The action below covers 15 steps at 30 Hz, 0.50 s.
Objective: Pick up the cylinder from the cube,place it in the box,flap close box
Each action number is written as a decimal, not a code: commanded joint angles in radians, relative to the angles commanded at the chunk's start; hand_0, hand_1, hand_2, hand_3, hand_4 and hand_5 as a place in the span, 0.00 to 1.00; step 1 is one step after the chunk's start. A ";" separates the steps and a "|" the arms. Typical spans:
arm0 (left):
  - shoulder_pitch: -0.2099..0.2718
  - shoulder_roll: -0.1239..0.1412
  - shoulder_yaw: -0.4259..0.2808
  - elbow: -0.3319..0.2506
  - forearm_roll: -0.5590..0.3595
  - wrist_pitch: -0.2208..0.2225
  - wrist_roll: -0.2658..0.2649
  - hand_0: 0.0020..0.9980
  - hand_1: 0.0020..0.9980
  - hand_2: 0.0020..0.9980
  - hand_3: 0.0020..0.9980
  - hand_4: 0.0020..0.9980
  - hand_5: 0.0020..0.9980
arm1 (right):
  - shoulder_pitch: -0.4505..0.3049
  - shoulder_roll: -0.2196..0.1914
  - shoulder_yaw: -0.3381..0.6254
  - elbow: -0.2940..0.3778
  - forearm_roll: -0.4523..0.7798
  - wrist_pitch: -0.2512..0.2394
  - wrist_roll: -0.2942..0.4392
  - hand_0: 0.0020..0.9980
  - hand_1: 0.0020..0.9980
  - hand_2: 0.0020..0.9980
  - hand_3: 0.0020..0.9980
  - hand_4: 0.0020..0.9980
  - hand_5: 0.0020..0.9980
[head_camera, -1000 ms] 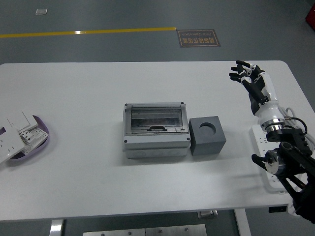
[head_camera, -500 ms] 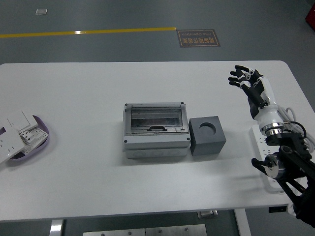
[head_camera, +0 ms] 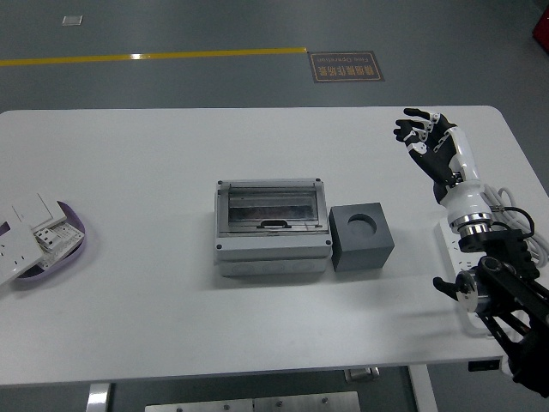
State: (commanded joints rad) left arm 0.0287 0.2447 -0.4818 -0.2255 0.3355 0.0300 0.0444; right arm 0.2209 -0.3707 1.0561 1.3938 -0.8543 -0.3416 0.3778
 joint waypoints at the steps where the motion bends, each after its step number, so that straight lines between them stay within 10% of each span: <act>1: 0.000 0.000 0.000 0.000 0.000 0.000 0.000 0.59 0.63 0.63 0.64 0.70 0.21 | 0.000 0.000 0.001 -0.002 0.000 0.008 -0.004 0.58 0.57 0.54 0.57 0.73 0.12; 9: -0.001 -0.001 0.001 0.001 -0.004 0.000 0.000 0.59 0.63 0.63 0.64 0.70 0.21 | 0.002 -0.001 0.009 -0.015 0.029 0.065 -0.017 0.60 0.61 0.56 0.67 0.71 0.01; 10: -0.001 -0.002 0.002 0.001 -0.005 0.000 0.000 0.59 0.63 0.63 0.64 0.70 0.21 | 0.002 -0.001 0.010 -0.016 0.033 0.075 -0.022 0.74 0.69 0.65 0.73 0.94 0.34; 15: -0.001 -0.003 0.004 0.002 -0.007 0.000 0.000 0.59 0.63 0.63 0.64 0.70 0.21 | 0.000 -0.002 0.012 -0.021 0.056 0.116 -0.043 0.74 0.69 0.65 0.73 0.94 0.34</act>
State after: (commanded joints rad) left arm 0.0278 0.2416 -0.4782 -0.2232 0.3284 0.0300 0.0440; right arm 0.2214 -0.3727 1.0676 1.3727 -0.7984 -0.2254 0.3348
